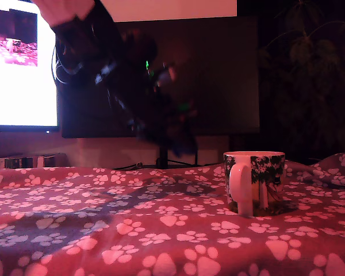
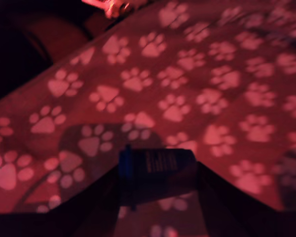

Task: Pick up the coffee capsules on the table and drop them inside the coffee cup

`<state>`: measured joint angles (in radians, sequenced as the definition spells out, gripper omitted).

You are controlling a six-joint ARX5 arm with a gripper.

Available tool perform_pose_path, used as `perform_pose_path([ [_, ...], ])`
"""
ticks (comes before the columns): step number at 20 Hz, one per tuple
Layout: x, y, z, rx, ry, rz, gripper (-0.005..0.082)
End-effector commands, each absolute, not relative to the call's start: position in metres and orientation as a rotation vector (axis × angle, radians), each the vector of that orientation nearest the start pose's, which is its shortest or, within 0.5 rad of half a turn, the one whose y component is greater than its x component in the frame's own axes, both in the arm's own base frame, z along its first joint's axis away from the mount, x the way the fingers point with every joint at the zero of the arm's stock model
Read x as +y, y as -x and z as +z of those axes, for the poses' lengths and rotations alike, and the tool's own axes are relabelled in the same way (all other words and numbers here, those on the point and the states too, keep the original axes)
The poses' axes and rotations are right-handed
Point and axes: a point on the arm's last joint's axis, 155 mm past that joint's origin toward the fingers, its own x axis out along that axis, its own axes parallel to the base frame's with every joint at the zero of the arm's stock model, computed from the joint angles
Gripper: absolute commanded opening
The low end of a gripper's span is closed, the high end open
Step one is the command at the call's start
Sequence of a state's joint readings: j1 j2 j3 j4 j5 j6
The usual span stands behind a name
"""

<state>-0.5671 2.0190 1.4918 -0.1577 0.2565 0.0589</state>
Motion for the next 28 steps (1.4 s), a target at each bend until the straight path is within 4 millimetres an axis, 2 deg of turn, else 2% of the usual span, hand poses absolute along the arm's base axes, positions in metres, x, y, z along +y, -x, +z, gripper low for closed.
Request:
perform_pose_path([
  [1, -0.342, -0.446, 0.134, 0.637, -0.158, -0.825, 0.0267],
  [6, -0.343, -0.426, 0.152, 0.605, -0.132, -0.89, 0.0267],
  [9, -0.337, -0.412, 0.158, 0.568, -0.124, -0.901, 0.0267],
  [14, -0.334, -0.37, 0.168, 0.486, -0.085, -1.018, 0.0267],
  [23, -0.334, -0.307, 0.148, 0.512, -0.034, -1.115, 0.0267],
  [28, -0.348, -0.289, 0.148, 0.501, -0.05, -1.168, 0.0267],
])
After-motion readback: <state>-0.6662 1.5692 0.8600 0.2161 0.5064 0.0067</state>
